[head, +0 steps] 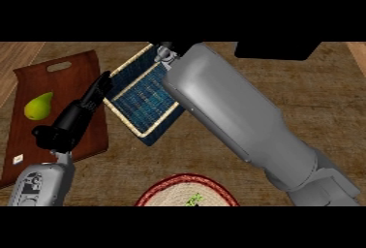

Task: Pick the lemon from the placemat and place it in the basket

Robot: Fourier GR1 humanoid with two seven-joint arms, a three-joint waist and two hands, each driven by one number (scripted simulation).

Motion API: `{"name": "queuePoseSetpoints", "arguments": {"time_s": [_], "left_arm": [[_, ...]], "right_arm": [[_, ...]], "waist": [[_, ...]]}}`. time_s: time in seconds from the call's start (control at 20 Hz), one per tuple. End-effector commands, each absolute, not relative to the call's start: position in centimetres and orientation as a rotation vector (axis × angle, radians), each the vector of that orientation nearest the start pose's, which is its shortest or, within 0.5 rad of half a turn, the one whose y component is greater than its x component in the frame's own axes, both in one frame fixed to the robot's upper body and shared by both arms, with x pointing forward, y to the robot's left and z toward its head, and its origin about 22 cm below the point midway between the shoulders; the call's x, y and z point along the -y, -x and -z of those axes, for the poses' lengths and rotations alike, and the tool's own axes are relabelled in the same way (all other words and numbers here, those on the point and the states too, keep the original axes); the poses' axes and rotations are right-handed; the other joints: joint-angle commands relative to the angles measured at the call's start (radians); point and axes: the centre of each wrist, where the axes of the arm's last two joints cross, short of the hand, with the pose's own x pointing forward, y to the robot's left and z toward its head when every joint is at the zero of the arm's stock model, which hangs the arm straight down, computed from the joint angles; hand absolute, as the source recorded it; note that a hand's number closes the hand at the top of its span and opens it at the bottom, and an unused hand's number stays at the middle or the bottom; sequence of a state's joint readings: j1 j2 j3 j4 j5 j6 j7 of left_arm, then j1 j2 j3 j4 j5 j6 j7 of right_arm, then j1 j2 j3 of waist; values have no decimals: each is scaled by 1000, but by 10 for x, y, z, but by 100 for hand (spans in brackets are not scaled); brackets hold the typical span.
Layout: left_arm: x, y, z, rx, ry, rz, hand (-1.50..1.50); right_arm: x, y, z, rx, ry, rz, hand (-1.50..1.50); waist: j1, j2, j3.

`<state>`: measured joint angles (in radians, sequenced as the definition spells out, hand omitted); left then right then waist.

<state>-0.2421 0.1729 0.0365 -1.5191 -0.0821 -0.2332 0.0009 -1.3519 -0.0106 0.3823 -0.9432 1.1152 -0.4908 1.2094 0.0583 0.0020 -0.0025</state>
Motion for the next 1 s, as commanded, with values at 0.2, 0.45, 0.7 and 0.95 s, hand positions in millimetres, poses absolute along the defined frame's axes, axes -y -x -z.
{"name": "queuePoseSetpoints", "arguments": {"time_s": [0.2,0.45,0.7,0.95], "left_arm": [[-263,-290,-57,1673,-1,420,0],[-264,-289,-49,1696,-28,390,0],[-256,-287,-61,1684,-15,416,0],[-260,-283,-57,1688,-3,402,0]], "right_arm": [[-29,-376,-221,1560,1255,4,150],[-11,-381,-225,1603,1187,166,-150],[-11,-391,-226,1621,1253,129,-150],[-20,-381,-244,1711,1179,181,-150]], "waist": [[-15,-1,1],[-33,0,1],[-19,1,2],[-15,0,1]]}}
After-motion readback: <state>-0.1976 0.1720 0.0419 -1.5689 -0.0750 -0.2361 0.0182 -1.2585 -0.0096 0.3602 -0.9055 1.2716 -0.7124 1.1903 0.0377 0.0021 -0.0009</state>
